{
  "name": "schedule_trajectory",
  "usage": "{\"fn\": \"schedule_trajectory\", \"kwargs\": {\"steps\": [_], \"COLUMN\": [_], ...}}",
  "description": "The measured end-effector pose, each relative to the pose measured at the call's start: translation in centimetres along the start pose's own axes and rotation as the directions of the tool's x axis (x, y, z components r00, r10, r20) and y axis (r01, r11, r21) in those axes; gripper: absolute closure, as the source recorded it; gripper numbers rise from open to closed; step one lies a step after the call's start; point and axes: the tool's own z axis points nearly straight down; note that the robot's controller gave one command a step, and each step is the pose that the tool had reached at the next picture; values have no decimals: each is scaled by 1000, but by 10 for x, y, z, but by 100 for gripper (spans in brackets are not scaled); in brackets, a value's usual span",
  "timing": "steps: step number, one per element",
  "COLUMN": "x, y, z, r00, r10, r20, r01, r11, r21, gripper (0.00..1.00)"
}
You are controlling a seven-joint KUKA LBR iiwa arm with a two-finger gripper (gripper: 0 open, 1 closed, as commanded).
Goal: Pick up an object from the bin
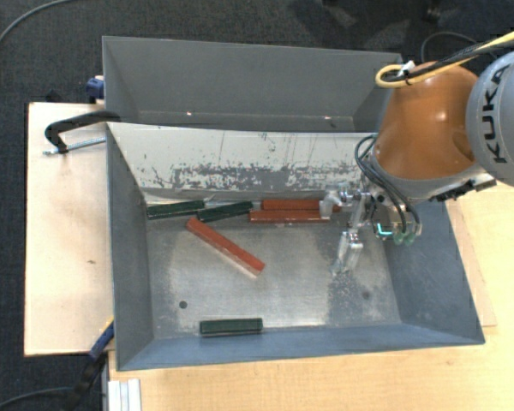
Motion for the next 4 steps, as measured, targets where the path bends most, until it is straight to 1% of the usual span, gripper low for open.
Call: {"fn": "schedule_trajectory", "kwargs": {"steps": [1,2,3,4], "x": [-55,-61,-50,-49], "y": [56,101,149,163], "z": [55,111,67,109], "r00": [1000,1000,991,940], "r10": [8,10,134,342], "r20": [11,7,14,8], "r01": [-8,-10,-134,-342], "r11": [1000,1000,991,940], "r21": [-3,-1,-5,-4], "gripper": [0,0,0,0]}}
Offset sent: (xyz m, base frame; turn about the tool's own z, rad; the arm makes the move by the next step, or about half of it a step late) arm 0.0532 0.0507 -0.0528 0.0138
